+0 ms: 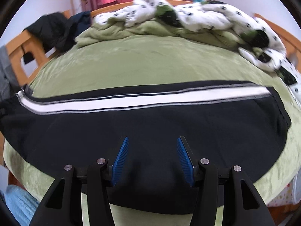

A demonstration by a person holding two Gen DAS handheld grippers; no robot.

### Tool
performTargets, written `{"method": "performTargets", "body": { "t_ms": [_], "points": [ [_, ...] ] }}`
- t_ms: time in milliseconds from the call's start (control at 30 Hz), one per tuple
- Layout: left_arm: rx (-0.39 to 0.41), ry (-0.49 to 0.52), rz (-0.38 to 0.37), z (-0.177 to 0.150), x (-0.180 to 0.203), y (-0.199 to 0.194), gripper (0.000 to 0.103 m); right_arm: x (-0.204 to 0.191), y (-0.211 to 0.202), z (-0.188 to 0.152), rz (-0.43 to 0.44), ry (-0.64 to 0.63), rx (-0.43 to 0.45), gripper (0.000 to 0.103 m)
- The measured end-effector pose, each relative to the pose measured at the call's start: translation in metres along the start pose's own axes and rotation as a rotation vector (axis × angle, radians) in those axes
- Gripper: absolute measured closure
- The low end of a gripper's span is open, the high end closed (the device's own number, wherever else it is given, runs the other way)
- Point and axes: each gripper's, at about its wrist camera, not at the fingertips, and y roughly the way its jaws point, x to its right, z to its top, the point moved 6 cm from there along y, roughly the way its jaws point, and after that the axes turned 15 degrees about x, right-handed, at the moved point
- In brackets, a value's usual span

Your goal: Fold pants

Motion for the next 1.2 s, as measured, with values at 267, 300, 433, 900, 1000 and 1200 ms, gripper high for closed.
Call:
{"method": "performTargets", "body": {
  "t_ms": [267,300,433,900,1000,1200],
  "points": [
    [-0.171,0.089,-0.308,-0.092,0.191,0.023,0.093,0.07,-0.022,-0.015,-0.052,0.1,0.025,0.05],
    [-0.206,0.083,-0.333,-0.11,0.203,0.023,0.093,0.077,-0.023,-0.017,-0.056,0.117,0.024,0.05],
    [-0.355,0.106,-0.348,-0.179,0.231,0.029,0.093,0.109,-0.024,-0.03,-0.111,0.167,-0.004,0.05],
    [-0.226,0.0,-0.361,-0.12,0.119,-0.018,0.041,0.083,-0.023,-0.031,0.019,0.082,0.028,0.05],
    [-0.199,-0.037,-0.267,-0.109,0.079,-0.01,0.04,0.045,-0.015,-0.026,0.137,0.086,0.003,0.05],
    [-0.158,-0.063,-0.178,-0.099,0.029,-0.001,0.04,-0.023,0.011,-0.022,0.302,0.089,-0.044,0.05]
  ]
}}
